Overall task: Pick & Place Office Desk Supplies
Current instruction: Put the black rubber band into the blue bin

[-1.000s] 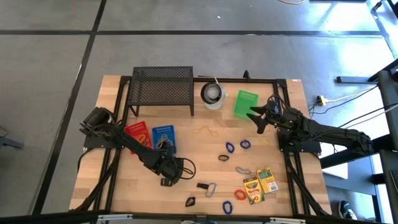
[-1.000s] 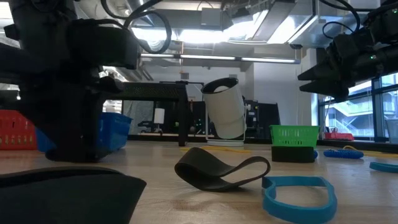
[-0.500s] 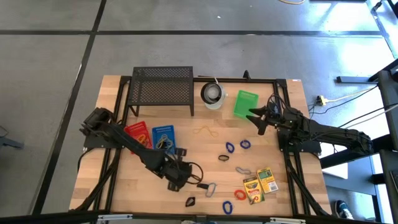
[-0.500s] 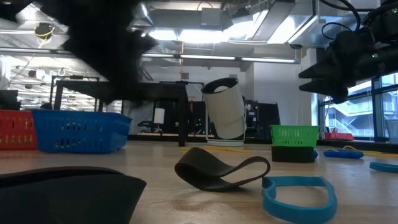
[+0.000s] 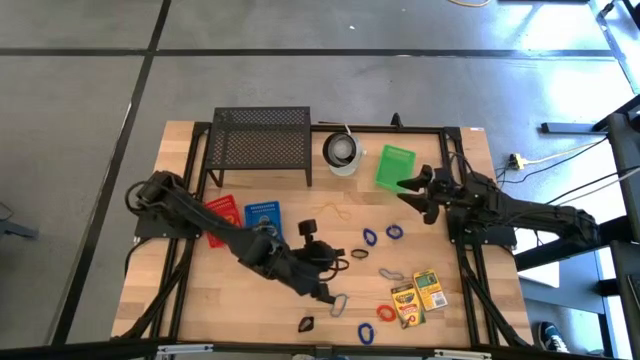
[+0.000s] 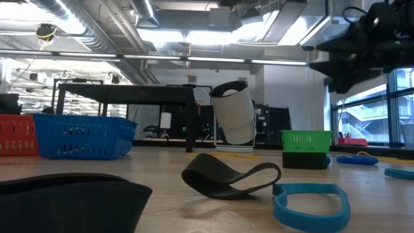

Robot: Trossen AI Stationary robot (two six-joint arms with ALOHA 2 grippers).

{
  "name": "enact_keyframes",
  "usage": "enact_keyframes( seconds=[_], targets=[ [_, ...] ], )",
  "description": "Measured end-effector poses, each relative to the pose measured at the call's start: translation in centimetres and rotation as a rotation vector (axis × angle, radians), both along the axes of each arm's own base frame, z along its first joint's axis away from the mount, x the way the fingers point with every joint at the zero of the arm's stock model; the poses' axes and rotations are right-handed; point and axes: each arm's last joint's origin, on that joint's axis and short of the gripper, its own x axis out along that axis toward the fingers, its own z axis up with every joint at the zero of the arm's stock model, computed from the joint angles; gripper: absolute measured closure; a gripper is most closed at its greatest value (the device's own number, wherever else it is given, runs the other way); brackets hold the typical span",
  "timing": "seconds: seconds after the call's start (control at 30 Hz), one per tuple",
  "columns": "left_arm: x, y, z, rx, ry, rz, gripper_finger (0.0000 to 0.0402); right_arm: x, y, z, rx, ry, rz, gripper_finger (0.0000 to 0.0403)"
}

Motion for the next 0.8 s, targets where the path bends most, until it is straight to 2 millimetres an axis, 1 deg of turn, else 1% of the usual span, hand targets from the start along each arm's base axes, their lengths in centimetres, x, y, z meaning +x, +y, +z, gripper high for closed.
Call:
enact_keyframes(
  seconds=[0.13, 0.23, 0.37, 0.5, 0.63, 0.73, 0.8],
  targets=[
    [0.2, -0.2, 1.6, 0.031, -0.021, -0.034, 0.0394, 0.0, 0.4, 0.5, -0.02, -0.055, 0.036, 0.0166],
    [-0.5, -0.1, 2.3, 0.043, 0.012, -0.043, 0.0396, 0.1, 0.7, 0.8, -0.027, -0.085, 0.047, 0.0166],
    [-2.1, 1.1, 3.2, -0.005, 0.077, 0.026, 0.0396, 0.2, 0.9, 0.9, -0.024, -0.089, -0.004, 0.0165],
    [-4.0, 3.0, 3.3, -0.039, 0.185, 0.148, 0.0396, 0.4, 1.0, 0.8, -0.019, -0.083, -0.048, 0.0165],
    [-6.0, 4.5, 2.5, -0.074, 0.349, 0.291, 0.0397, 0.7, 1.1, 0.7, -0.018, -0.071, -0.064, 0.0165],
    [-7.3, 5.4, 1.2, -0.085, 0.489, 0.391, 0.0397, 1.0, 1.1, 0.7, -0.023, -0.066, -0.066, 0.0165],
    [-7.9, 5.8, 0.0, -0.111, 0.561, 0.43, 0.0397, 1.2, 1.1, 0.6, -0.026, -0.056, -0.067, 0.0165]
  ],
)
